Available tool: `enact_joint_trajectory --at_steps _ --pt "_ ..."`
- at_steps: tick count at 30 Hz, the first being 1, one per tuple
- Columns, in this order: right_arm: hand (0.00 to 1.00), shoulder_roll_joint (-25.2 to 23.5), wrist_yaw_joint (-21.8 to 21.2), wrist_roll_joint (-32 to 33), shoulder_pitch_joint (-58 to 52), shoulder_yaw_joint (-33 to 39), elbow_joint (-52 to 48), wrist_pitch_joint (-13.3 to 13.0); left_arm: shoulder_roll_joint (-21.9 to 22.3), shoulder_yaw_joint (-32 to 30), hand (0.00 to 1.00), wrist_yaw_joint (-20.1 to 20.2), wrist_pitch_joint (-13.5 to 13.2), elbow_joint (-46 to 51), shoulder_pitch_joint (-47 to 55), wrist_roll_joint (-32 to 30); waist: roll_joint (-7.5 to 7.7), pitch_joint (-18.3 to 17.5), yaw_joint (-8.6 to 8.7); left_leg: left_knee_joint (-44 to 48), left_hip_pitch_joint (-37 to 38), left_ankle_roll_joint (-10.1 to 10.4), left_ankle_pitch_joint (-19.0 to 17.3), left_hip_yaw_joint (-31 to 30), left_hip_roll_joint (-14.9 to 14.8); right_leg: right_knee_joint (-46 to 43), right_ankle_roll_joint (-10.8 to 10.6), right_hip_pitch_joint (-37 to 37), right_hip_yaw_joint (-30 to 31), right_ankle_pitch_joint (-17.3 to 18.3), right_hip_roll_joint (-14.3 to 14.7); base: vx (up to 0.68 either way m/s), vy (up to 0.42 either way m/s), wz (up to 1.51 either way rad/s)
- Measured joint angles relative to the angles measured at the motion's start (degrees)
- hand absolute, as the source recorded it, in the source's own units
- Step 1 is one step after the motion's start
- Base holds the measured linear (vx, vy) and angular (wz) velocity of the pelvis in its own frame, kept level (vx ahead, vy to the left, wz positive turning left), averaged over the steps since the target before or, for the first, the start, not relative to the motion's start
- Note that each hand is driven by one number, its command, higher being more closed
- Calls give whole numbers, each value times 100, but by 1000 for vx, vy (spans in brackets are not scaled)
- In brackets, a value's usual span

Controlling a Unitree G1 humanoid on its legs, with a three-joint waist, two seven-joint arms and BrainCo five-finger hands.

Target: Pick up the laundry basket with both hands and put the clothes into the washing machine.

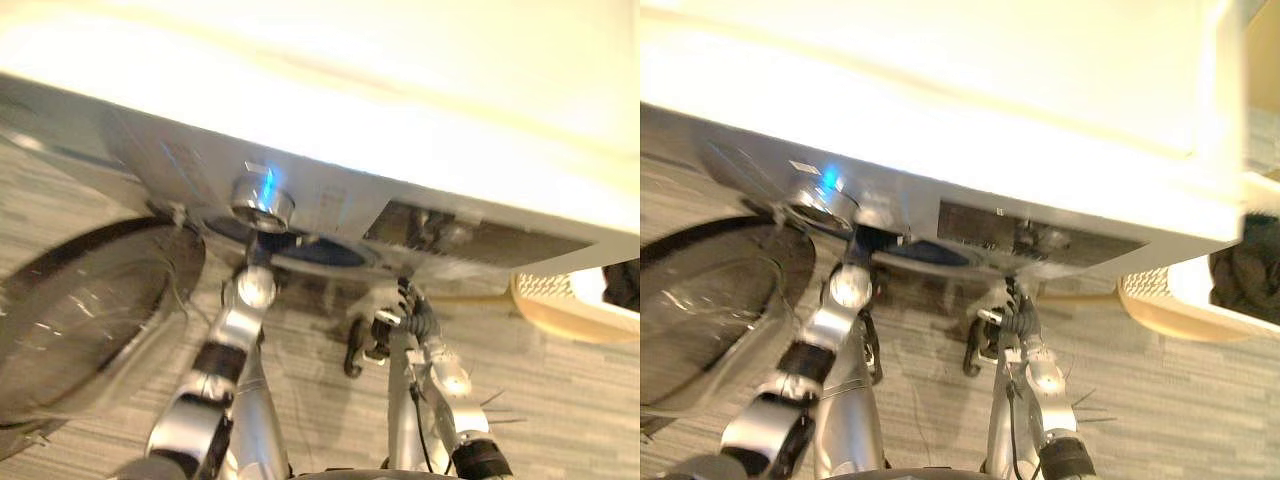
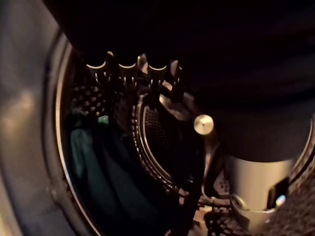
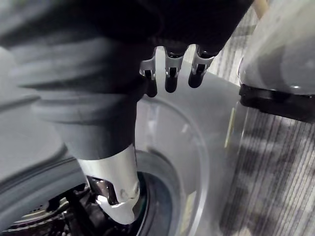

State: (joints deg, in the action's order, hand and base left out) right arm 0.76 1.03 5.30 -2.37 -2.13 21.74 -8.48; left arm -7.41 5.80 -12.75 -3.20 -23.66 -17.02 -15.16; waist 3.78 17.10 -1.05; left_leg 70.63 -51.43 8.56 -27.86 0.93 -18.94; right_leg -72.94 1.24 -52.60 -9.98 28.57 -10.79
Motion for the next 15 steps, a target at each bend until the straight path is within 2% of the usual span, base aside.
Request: enact_joint_trajectory --at_steps 2,4,5,9,12,15 --pt "0 16 4 -203 -287 50 114 32 238 -226 0 28 -140 70 983 580 -104 -110 -8 -745 1032 17 114 205 17 700 -111 978 -80 -110 40 217 -10 4" --pt "0 16 13 -300 -440 151 315 48 345 -337 0 44 -192 50 1515 867 -140 -218 -24 -1307 1650 16 243 376 50 1208 -154 1533 -118 -242 60 189 20 0" --pt "0 29 30 -385 -497 267 531 72 414 -427 0 126 -270 -158 1810 1098 -164 -258 -20 -1810 2137 -5 408 516 116 1649 -206 1965 -129 -390 65 170 39 0" --pt "0 59 167 -448 -529 475 1341 141 478 -618 0 382 -291 -1322 2166 1460 -242 -511 -5 -3182 3170 -69 910 860 291 2935 -311 2875 -197 -883 134 140 59 -5" --pt "0 175 262 -449 -415 579 2299 198 487 -668 0 527 -292 -2390 2201 1475 -376 -730 28 -4432 3891 -108 1436 1151 426 4228 -417 3490 -142 -1485 305 105 64 -21" --pt "0 321 273 -407 -372 727 2896 245 437 -809 0 568 -276 -2941 2160 1405 -510 -858 50 -5832 4691 -170 2055 1503 661 5648 -507 4137 -32 -2220 447 127 96 -33"
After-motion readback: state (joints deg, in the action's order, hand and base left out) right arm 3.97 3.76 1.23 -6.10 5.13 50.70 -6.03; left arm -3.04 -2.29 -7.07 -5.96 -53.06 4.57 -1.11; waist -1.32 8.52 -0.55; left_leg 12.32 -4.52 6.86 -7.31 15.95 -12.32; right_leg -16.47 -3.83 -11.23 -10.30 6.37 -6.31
